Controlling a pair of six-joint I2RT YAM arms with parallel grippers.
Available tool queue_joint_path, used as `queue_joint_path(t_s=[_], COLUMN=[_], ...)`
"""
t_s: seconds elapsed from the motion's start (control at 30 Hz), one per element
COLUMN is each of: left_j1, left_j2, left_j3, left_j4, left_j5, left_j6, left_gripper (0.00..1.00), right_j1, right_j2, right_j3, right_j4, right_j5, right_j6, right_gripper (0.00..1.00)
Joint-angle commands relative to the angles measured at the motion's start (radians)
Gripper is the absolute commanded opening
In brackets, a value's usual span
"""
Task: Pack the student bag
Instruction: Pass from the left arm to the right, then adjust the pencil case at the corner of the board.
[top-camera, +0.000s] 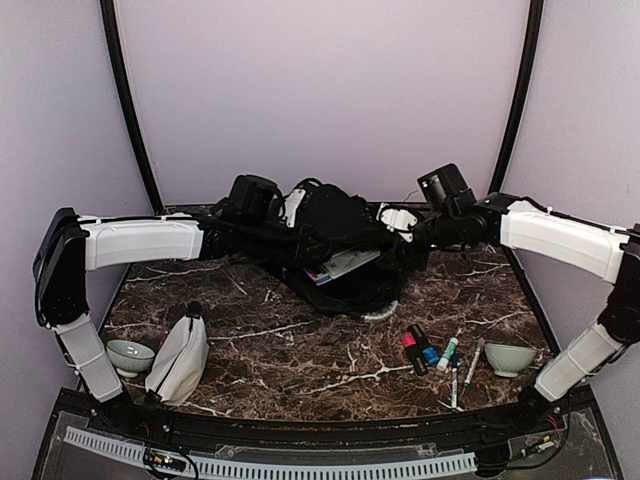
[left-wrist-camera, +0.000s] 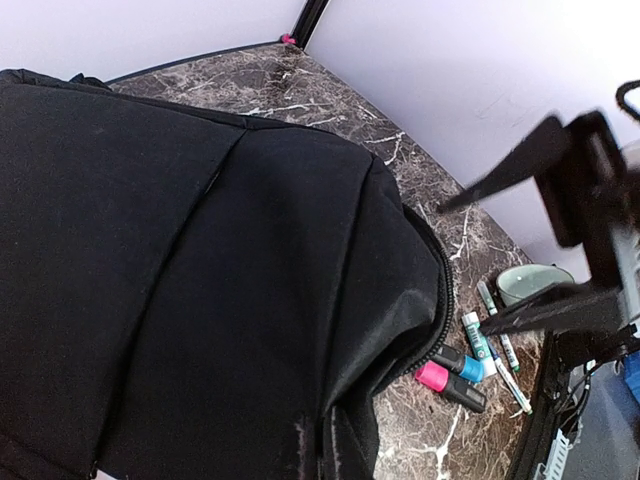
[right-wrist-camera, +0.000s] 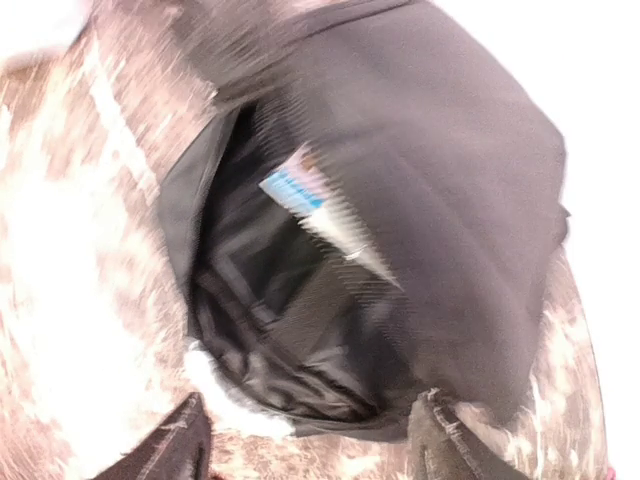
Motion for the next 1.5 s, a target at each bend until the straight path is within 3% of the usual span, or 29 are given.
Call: queue_joint_path(t_s=[0.0, 0.37, 0.47, 0.53, 0.6, 0.63, 0.7, 0.8, 0.93, 1.03, 1.3, 1.37, 1.47], left_j1=[0.007, 0.007, 0.007, 0.007, 0.007, 0.007, 0.007, 0.007, 0.007, 0.007, 0.007, 0.006, -0.001], left_j2=[-0.016, -0.02, -0.022, -0.024, -0.024, -0.024, -0.024, -0.044, -0.083, -0.113, -0.206, -0.227, -0.256], left_j3=[0.044, 0.059, 0.066, 0.069, 0.075, 0.086, 0.129, 0.183, 0.224, 0.198, 0.057, 0.038, -0.003], left_j4=[-0.01, -0.042, -0.06, -0.071, -0.091, -0.113, -0.202, -0.413, -0.761, -0.975, -1.22, -1.274, -1.324], left_j5=[0.054, 0.097, 0.1, 0.099, 0.095, 0.094, 0.037, -0.089, -0.339, -0.427, -0.502, -0.507, -0.507], left_j6=[0.022, 0.031, 0.04, 0.043, 0.048, 0.056, 0.065, 0.071, -0.03, -0.131, -0.251, -0.284, -0.305], left_gripper=[0.0, 0.0, 0.0, 0.0, 0.09, 0.17, 0.34, 0.48, 0.56, 0.58, 0.6, 0.85, 0.89], right_j1=[-0.04, -0.044, -0.045, -0.046, -0.046, -0.046, -0.046, -0.046, -0.045, -0.045, -0.046, -0.045, -0.046], right_j2=[-0.055, 0.123, 0.166, 0.189, 0.201, 0.201, 0.202, 0.192, 0.177, 0.179, 0.196, 0.197, 0.199], right_j3=[0.086, 0.116, 0.135, 0.154, 0.166, 0.169, 0.169, 0.156, 0.138, 0.136, 0.141, 0.14, 0.139], right_j4=[-0.005, 0.157, 0.196, 0.204, 0.211, 0.211, 0.211, 0.222, 0.229, 0.229, 0.225, 0.226, 0.225], right_j5=[-0.019, -0.049, -0.013, 0.006, 0.008, 0.001, -0.015, -0.016, -0.032, -0.041, -0.064, -0.067, -0.069], right_j6=[0.116, 0.071, 0.1, 0.113, 0.122, 0.124, 0.127, 0.14, 0.147, 0.152, 0.164, 0.165, 0.165], right_gripper=[0.73, 0.79, 0.75, 0.67, 0.47, 0.42, 0.2, 0.11, 0.1, 0.1, 0.09, 0.09, 0.09])
